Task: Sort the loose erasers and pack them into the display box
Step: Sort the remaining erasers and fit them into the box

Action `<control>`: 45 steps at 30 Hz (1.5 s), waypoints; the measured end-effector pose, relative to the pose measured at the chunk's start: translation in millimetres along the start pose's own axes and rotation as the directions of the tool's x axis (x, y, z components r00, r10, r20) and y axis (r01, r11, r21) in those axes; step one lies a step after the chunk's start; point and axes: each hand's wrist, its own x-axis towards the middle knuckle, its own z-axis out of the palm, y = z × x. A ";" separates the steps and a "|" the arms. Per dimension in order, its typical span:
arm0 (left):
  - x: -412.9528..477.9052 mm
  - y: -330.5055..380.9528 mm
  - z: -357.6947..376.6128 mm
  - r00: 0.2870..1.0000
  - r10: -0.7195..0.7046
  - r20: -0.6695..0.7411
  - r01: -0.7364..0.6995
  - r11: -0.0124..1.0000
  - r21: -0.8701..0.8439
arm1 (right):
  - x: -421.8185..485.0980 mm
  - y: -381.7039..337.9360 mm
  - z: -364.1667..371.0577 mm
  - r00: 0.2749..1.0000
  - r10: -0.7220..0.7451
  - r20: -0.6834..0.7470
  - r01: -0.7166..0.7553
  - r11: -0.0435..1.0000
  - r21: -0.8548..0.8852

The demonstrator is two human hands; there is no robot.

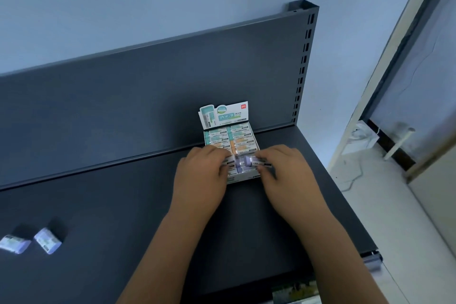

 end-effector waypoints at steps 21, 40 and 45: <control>-3.2 -14.4 1.1 0.999 0.045 0.013 -0.045 0.999 0.004 | 23.3 -10.5 0.2 0.991 -0.109 -0.073 0.091 0.972 -0.216; -13.1 2.8 -3.5 0.992 0.080 0.095 -0.084 0.996 0.042 | 28.2 -10.8 8.8 0.991 -0.128 -0.044 0.119 0.978 -0.171; -11.6 7.4 -1.9 0.982 0.091 0.169 -0.103 0.993 0.062 | 27.6 -11.5 7.9 0.991 -0.127 -0.053 0.118 0.983 -0.137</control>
